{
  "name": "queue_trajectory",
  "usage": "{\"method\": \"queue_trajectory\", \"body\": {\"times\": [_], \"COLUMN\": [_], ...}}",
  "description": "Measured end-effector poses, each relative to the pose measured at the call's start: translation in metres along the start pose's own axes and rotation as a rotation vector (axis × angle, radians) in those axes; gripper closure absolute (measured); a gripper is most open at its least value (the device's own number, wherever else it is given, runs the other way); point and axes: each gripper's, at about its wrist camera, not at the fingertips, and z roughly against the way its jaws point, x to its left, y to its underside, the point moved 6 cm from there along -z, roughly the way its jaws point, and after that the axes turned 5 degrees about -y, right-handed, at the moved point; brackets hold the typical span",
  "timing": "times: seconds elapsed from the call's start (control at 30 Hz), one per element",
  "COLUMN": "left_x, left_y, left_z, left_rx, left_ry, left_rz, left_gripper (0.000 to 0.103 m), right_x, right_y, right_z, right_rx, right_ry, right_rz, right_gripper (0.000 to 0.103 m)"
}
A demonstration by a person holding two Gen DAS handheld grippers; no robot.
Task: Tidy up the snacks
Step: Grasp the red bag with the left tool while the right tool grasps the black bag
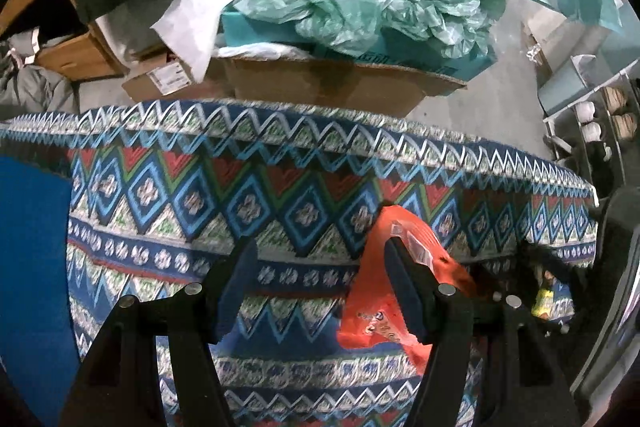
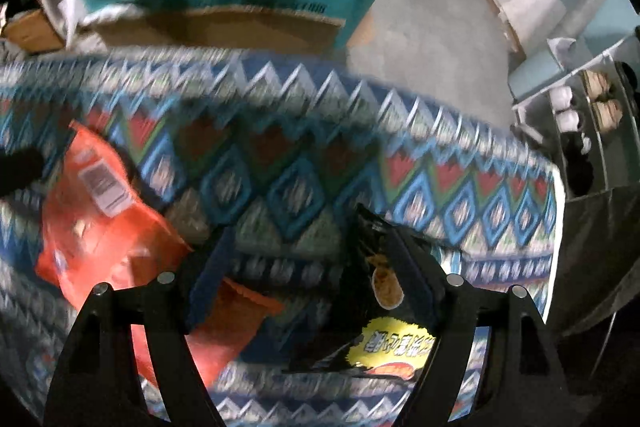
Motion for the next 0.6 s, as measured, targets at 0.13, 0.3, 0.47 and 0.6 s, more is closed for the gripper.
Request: {"method": "queue_trajectory", "body": {"times": [0.13, 0.3, 0.47, 0.6], "left_x": [0.012, 0.024, 0.030, 0.029], "left_y": [0.018, 0.046, 0.065, 0.072], "left_z": [0.007, 0.012, 0.017, 0.022], "left_rx": [0.005, 0.031, 0.039, 0.036], "left_ry": [-0.003, -0.002, 0.010, 0.037], "left_rz": [-0.001, -0.009, 0.004, 0.034], "left_gripper": [0.036, 0.036, 0.035, 0.027], "right_x": [0.010, 0.035, 0.055, 0.045], "right_y": [0.030, 0.062, 0.084, 0.087], "right_z": [0.004, 0.012, 0.025, 0.043], "right_rx": [0.036, 0.053, 0.029, -0.017], "right_ry": [-0.046, -0.107, -0.121, -0.148], "right_rz": [-0.037, -0.070, -0.041, -0.010], "right_gripper": [0.023, 0.022, 0.022, 0.020]}}
